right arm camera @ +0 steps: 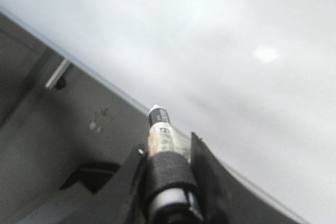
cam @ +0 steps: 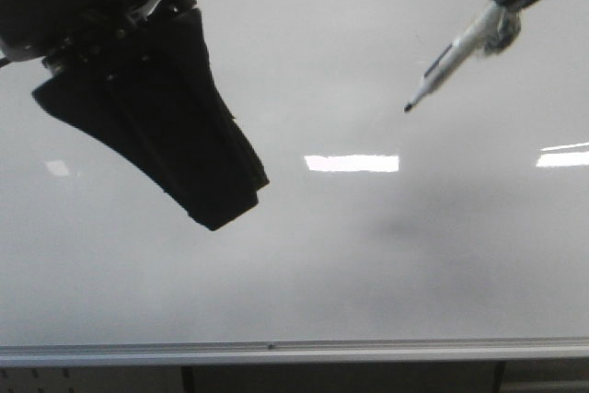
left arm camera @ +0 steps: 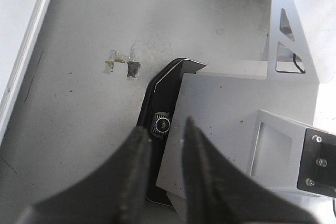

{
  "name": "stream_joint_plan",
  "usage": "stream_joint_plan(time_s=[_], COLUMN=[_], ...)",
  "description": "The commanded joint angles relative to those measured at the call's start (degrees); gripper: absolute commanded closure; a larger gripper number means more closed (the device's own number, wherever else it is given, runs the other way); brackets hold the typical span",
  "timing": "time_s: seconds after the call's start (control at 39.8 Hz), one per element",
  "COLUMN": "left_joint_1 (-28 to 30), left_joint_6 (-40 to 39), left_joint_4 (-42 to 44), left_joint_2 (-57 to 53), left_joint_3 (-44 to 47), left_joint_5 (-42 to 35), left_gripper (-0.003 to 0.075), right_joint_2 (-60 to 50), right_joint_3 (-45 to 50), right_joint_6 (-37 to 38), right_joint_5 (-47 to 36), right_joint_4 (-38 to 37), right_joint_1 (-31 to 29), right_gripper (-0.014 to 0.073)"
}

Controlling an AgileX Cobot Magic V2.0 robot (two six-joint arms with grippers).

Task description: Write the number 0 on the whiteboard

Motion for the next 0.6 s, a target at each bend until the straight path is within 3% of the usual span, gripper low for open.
stream_joint_plan(time_s=[0.0, 0.28, 0.48, 0.58], left_joint_1=[-0.31, -0.31, -0.31, -0.31], left_joint_6=[-0.43, -0.43, -0.43, -0.43], left_joint_4=[-2.49, -2.49, -2.49, -2.49], left_joint_2=[-2.16, -2.16, -2.16, -2.16], left_joint_3=[-1.92, -1.92, -1.92, -1.92], left_joint_5=[-0.45, -0.45, -0.45, -0.45], left_gripper=[0.0741, 0.074, 0.074, 0.074], right_joint_2=[-2.47, -0.95, 5.53, 8.89], right_joint_3=[-3.78, -13.94, -24.75, -29.24], right_joint_6=[-0.39, -0.18, 8.86, 10.82], right_joint_5=[-4.41, -0.39, 2.99, 4.28], right_joint_4=[1.19, -3.19, -14.4, -16.37], right_joint_1=[-0.4, -0.4, -0.13, -0.14], right_gripper=[0.0661, 0.0658, 0.0651, 0.0651])
